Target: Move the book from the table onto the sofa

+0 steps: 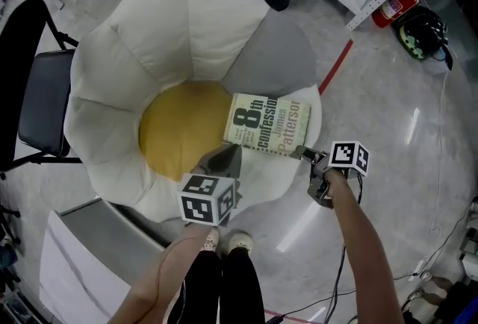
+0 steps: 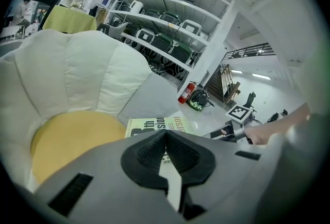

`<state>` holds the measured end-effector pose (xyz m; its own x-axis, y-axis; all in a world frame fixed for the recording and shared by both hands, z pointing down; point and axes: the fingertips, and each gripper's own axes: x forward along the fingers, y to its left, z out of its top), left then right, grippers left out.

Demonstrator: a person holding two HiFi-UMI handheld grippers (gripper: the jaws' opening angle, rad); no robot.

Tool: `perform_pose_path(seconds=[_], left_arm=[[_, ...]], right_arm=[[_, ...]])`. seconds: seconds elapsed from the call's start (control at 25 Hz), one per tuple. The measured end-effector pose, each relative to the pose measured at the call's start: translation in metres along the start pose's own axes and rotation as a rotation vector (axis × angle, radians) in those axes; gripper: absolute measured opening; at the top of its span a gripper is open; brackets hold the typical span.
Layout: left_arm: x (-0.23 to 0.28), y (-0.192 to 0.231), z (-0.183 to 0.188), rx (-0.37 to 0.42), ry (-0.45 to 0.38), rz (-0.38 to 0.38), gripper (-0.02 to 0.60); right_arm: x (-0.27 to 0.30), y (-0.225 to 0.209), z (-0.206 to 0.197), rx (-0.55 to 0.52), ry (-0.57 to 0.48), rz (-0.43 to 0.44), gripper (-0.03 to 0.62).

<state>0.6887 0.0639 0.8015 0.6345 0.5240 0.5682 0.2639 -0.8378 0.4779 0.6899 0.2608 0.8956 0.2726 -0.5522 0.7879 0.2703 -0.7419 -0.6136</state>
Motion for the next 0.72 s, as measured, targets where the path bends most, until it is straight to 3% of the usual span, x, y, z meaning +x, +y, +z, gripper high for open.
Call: perform_pose_path(seconds=[0.16, 0.24, 0.48, 0.72], left_arm=[[-0.015, -0.006, 0.006, 0.003, 0.004, 0.008, 0.011], [-0.020, -0.014, 0.013, 0.012, -0.003, -0.002, 0.011], [-0.045, -0.042, 0.025, 0.019, 0.011, -0.015, 0.011], [-0.074, -0.083, 0.061, -0.001, -0.027, -0.047, 0.011]], right_arm=[[-0.011, 0.011, -0.009, -0.018, -0.062, -0.014, 0.198], [-0.023, 0.022, -0.006, -0.040, -0.144, -0.016, 0.027], [-0.057, 0.085, -0.015, -0.044, -0.316, 0.107, 0.011], [-0.108, 0.158, -0.014, -0.114, -0.457, 0.191, 0.012]])
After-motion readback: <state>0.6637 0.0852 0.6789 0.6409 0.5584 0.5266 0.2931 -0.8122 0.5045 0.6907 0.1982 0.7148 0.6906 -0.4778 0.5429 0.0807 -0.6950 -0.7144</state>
